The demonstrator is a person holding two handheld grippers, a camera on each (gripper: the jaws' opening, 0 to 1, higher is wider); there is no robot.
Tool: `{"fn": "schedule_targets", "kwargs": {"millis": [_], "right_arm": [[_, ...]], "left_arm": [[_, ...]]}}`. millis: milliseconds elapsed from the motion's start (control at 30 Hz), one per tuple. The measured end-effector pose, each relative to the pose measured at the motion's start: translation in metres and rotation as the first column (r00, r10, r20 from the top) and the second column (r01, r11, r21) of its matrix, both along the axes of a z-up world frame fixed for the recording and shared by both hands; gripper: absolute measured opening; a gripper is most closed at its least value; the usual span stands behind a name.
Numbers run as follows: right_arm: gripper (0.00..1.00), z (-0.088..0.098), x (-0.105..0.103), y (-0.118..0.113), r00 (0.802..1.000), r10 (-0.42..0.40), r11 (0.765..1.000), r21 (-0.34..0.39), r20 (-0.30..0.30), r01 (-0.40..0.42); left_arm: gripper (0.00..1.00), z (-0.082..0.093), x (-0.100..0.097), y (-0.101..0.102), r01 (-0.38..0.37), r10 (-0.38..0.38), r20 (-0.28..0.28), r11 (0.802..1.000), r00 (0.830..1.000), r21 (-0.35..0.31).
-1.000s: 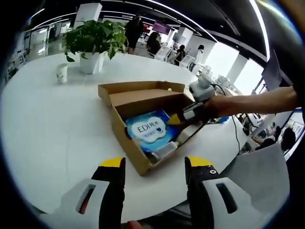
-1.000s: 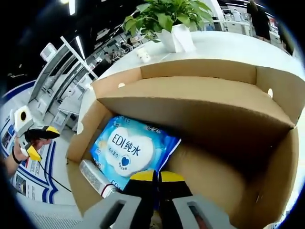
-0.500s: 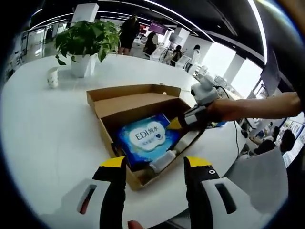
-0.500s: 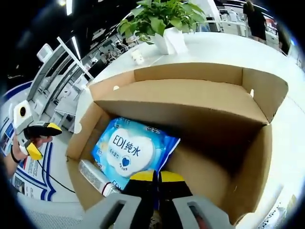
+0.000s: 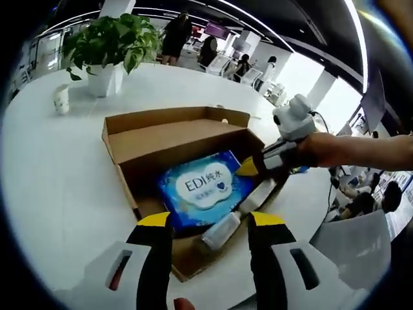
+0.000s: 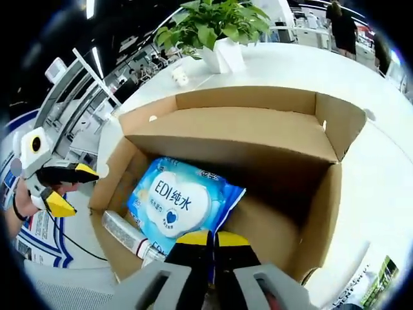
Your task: Operate the shoe box by opening the lid, removing the specified soft item, and placing it in the target area until the item is outside and the box remains undamaged.
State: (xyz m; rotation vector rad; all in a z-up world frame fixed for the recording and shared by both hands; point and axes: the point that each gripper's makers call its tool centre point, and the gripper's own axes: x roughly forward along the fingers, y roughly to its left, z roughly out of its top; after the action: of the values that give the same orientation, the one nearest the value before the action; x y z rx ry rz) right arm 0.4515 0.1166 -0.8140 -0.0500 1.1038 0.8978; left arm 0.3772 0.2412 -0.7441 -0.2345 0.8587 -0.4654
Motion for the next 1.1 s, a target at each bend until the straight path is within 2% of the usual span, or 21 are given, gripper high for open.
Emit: {"fn": "schedule_targets", "kwargs": {"millis": [267,400,567,667,733,867,933,1000,1100], "right_arm": [[0.0,0.004,-0.001,-0.009,1.0,-0.025,1.0,0.009,0.002,0.025],[0.0,0.005,-0.001,-0.011,0.999,-0.039,0.999,0.013,0.0,0.039],[0.0,0.006,-0.003,-0.011,0.998,-0.057,0.998,0.022,-0.003,0.058],[0.0,0.006,-0.003,-0.013,0.998,-0.057,0.998,0.024,0.002,0.057],[0.0,0.006,-0.003,-0.014,0.998,-0.067,0.997,0.033,-0.002,0.067],[0.0,0.004,-0.003,-0.015,0.997,-0.078,0.996,0.045,-0.007,0.078],[0.0,0.004,-0.002,-0.015,0.997,-0.083,0.995,0.051,-0.01,0.083],[0.0,0.004,-0.002,-0.015,0.996,-0.085,0.995,0.056,-0.01,0.086],[0.0,0.004,-0.002,-0.015,0.996,-0.085,0.994,0.063,-0.01,0.086]], "left_arm": [[0.45,-0.022,0.019,-0.008,0.004,0.002,-0.064,0.996,0.998,0.084],[0.44,-0.031,0.026,-0.013,-0.007,0.016,-0.094,0.995,0.995,0.096],[0.43,-0.046,0.029,-0.014,-0.004,0.03,-0.143,0.984,0.989,0.176],[0.37,-0.045,0.03,-0.009,-0.023,0.056,-0.153,0.978,0.987,0.209],[0.36,-0.042,0.034,-0.008,-0.034,0.066,-0.14,0.974,0.988,0.223],[0.36,-0.04,0.036,-0.014,-0.004,0.038,-0.121,0.963,0.992,0.269],[0.34,-0.045,0.038,-0.017,0.004,0.031,-0.127,0.963,0.991,0.268],[0.34,-0.051,0.036,-0.022,0.004,0.037,-0.157,0.968,0.987,0.253],[0.33,-0.06,0.034,-0.021,-0.007,0.059,-0.189,0.964,0.98,0.265]]}}
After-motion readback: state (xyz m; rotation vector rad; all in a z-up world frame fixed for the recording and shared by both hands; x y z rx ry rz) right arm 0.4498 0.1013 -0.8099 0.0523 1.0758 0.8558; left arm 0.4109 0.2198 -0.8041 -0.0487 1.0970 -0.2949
